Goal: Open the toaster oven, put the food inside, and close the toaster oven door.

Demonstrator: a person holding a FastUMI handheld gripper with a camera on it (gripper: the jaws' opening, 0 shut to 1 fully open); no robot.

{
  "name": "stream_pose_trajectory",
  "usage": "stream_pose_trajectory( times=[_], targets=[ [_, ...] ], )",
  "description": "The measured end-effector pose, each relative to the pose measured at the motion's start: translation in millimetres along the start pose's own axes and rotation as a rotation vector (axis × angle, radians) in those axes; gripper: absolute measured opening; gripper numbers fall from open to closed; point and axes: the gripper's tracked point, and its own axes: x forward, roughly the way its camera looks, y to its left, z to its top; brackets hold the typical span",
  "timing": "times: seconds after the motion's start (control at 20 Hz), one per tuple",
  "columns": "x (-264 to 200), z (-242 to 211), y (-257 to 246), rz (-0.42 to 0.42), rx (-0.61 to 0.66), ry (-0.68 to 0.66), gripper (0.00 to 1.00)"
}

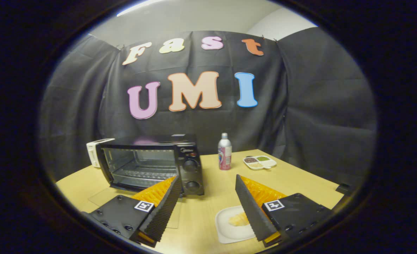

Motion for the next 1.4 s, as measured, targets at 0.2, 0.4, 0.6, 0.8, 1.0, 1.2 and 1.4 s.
stream_pose_trajectory(
  times=[0.2, 0.4, 0.6, 0.8, 1.0, 1.2, 1.4],
  targets=[
    [13, -33, -41, -0.049, 0.0, 0.103, 0.97],
    [22, -87, -63, -0.084, -0.004, 0.232, 0.98],
    [34, -124, -74, -0.12, -0.001, 0.342, 0.98],
    [35, -138, -79, -0.157, 0.011, 0.418, 0.98],
    [41, -142, -73, -0.161, -0.056, 0.45, 0.89],
    [42, -145, -66, -0.13, -0.033, 0.461, 0.8],
    [41, -144, -59, -0.114, 0.0, 0.453, 0.46]
  ],
)
